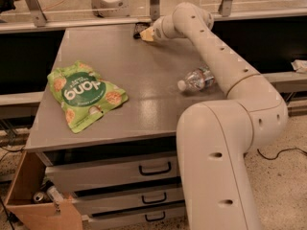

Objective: Pick rxbar chocolate

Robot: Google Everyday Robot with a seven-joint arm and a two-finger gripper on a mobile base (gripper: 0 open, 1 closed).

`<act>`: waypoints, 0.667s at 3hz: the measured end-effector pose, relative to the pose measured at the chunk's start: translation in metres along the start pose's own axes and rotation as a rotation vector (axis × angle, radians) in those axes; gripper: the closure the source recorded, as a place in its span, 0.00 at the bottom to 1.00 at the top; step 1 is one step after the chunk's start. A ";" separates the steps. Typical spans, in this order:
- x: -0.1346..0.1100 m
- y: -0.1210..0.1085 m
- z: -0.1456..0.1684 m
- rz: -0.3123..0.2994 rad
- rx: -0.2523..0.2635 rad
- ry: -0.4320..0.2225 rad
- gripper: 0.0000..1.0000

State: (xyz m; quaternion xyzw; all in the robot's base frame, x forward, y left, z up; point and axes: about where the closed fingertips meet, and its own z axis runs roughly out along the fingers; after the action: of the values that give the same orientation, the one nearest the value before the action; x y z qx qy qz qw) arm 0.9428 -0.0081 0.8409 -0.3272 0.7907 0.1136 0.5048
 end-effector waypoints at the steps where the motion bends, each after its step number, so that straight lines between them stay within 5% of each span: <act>1: -0.002 0.001 -0.001 -0.004 -0.002 -0.002 1.00; 2: -0.038 0.025 -0.030 -0.103 -0.047 -0.061 1.00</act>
Offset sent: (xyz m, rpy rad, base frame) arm -0.0949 0.0452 0.1202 -0.0639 -0.2322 0.2639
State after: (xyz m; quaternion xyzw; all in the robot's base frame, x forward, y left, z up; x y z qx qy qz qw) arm 0.9163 0.0110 0.8845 -0.3756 0.7542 0.1158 0.5260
